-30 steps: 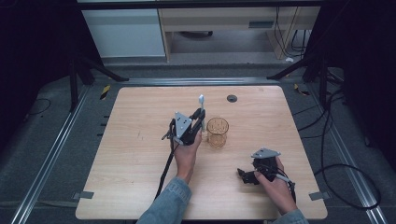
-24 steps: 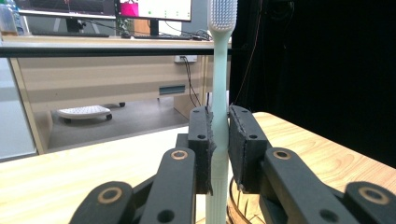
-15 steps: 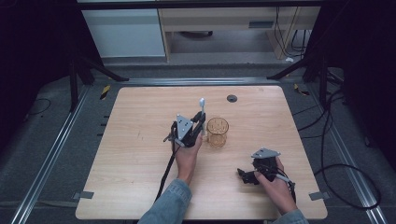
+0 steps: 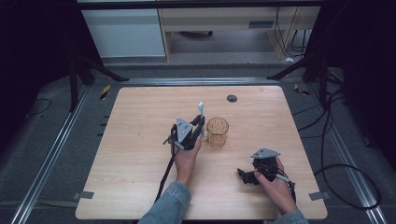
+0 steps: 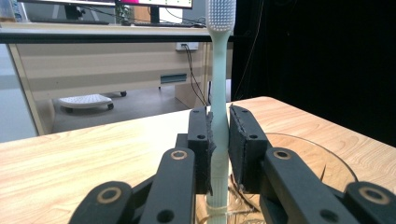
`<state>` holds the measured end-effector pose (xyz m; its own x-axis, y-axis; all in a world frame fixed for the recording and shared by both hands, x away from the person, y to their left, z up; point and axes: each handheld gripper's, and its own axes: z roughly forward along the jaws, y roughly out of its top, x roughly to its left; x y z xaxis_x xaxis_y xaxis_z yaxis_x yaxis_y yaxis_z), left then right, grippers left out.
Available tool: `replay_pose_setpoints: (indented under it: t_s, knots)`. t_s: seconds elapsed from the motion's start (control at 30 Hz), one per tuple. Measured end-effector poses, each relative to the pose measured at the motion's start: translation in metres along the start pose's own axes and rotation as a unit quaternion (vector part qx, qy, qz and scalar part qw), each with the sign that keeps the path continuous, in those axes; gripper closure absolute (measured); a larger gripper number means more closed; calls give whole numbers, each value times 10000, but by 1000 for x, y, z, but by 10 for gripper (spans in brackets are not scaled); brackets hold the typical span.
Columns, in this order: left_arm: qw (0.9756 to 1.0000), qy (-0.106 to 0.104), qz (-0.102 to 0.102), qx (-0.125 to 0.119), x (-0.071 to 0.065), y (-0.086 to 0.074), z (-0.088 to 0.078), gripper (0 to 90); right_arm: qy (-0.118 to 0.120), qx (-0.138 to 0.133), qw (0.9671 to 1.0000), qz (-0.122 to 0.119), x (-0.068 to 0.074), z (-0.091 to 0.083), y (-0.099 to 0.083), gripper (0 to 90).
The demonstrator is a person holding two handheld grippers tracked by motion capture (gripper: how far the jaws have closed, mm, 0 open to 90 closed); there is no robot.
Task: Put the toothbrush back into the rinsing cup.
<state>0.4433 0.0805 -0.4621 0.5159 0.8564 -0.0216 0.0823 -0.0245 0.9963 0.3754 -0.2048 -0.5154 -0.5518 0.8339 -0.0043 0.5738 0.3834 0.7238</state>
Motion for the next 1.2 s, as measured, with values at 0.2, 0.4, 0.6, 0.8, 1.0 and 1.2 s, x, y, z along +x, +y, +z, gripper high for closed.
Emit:
replay_pose_setpoints:
  t_s: [0.2, 0.4, 0.6, 0.8, 1.0, 1.2]
  knots:
    - [10000, -1, 46, 45, 0, -2, -1, 785, 0, 0, 10000, 3, 0, 0, 0, 4]
    - [9999, -4, 87, 131, -1, -4, 0, 785, -4, 5, 10000, 19, 0, 0, 0, 4]
    - [9997, -5, 131, 223, -1, -5, 0, 785, -5, 4, 10000, 17, 0, 0, 0, 4]
    - [9995, -24, 133, 297, -2, -7, 1, 785, -4, 4, 10000, 18, 0, 0, 0, 4]
    - [9993, -40, 157, 349, -3, -7, 1, 784, -4, 6, 10000, 19, 0, 0, 0, 4]
    - [9991, -24, 155, 396, -2, -6, 0, 784, -3, 6, 10000, 20, 0, 0, 0, 4]
